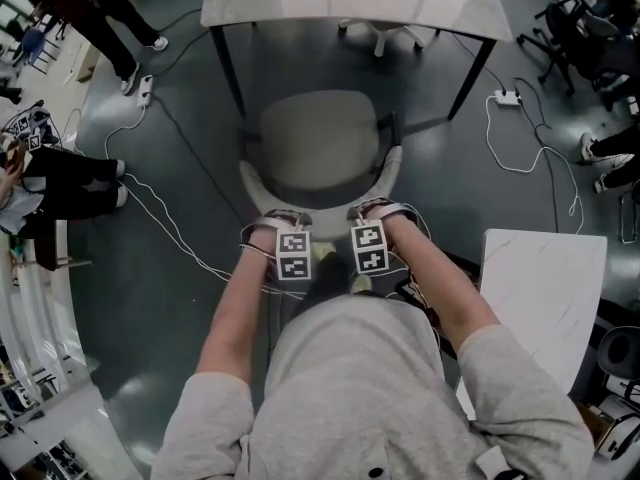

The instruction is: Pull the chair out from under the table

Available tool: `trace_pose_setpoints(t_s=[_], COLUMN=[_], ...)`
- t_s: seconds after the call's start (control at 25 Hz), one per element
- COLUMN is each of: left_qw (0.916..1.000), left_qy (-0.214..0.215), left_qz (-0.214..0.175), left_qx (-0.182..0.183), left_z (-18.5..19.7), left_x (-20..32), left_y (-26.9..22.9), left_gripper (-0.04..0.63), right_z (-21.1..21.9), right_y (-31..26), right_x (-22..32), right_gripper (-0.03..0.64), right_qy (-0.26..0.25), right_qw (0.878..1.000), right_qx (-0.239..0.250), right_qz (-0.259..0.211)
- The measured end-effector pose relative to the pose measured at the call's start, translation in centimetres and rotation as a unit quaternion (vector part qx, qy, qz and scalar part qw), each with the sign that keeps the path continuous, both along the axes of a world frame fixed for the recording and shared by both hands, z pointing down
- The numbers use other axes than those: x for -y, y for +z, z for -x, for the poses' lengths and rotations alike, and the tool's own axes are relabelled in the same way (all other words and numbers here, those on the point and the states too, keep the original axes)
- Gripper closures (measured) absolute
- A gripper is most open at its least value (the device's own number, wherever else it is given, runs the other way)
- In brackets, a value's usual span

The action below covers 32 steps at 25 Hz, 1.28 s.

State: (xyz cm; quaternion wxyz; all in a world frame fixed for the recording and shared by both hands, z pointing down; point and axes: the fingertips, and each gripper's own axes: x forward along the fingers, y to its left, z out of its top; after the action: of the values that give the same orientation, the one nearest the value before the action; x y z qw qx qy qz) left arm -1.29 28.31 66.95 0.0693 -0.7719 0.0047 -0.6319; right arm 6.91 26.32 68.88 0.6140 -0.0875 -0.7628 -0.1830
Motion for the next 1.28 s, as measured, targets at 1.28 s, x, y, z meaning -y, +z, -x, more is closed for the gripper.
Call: trace_pose_setpoints(t_s=[1.28], left_qw=[0.6494], left_qy=[-0.566], left_qz=[-0.29], left_qx=[-0.418], left_z=[-0.7], left_x=[-7.1], left_y=[-29.6], left_gripper=[0.58], right_z=[-12.2], right_y=[-34.0], right_x=[-5.7], right_gripper=[0.577], right_qy=[0.418], right_qw=[0.676], right_qx=[0.605], right_qz=[-0.04])
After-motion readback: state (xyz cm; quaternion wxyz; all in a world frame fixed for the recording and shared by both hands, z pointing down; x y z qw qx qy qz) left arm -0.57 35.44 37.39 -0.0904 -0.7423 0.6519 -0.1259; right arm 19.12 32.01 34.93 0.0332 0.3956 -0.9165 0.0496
